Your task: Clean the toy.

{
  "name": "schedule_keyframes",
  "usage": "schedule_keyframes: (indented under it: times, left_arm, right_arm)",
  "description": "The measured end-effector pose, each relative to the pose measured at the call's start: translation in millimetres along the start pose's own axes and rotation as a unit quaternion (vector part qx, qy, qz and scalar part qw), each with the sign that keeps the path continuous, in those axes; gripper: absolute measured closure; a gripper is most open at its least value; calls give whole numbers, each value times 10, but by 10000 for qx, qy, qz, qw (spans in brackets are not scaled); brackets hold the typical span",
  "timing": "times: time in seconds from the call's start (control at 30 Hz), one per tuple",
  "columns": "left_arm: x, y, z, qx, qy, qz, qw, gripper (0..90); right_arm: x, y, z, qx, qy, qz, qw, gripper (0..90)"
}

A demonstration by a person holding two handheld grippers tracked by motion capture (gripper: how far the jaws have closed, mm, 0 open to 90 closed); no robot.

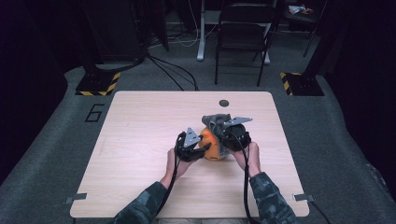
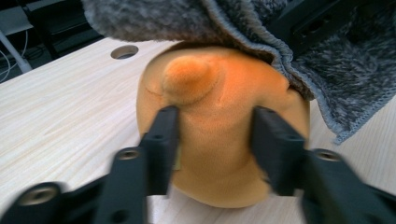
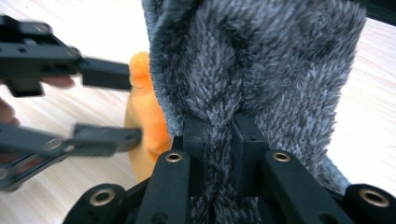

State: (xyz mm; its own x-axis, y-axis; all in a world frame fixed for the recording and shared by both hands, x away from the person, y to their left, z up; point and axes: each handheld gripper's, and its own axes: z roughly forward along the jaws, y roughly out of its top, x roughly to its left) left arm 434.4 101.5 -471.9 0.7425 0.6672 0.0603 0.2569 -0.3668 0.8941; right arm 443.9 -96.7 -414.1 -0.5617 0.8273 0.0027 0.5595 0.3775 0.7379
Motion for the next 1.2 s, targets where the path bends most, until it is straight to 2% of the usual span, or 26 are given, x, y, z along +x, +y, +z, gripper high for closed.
schedule_keyframes:
  times: [0.07,0.23,0.27,0.37,0.43,0.5,0.6,0.8,0.97,1.03,1.2]
  left_arm:
    - [9,-21,9,73,-21,-4,10000,695]
    - [-17,-34,11,114,73,54,9999,757]
    - [-17,-37,11,92,45,36,9999,758]
    - [-37,-38,5,92,42,71,9999,765]
    - [-54,-42,4,102,89,107,9999,771]
    - [-48,-47,8,116,96,182,9997,781]
    - [-67,-46,15,86,109,199,9997,789]
    - [-94,-32,24,88,108,293,9995,793]
    - [-94,-29,28,86,105,296,9995,793]
    - [-96,-30,27,79,104,273,9995,793]
    - [-93,-30,26,68,93,266,9996,792]
  right_arm:
    - [8,3,-3,10,61,18,10000,781]
    - [26,57,-76,-97,6,-21,10000,781]
    - [43,76,-128,-254,3,-105,9996,781]
    - [187,123,-172,-357,61,-335,9988,780]
    - [299,118,-98,-178,-29,-547,9983,781]
    - [315,83,-31,-103,-199,-616,9978,782]
    - [236,75,-39,-82,-187,-612,9979,783]
    - [98,55,-67,-45,-265,-399,9988,785]
    - [-10,33,-106,-4,-365,-255,9990,785]
    - [-67,27,-119,31,-368,-180,9992,785]
    - [-272,-20,-133,88,-558,59,9984,784]
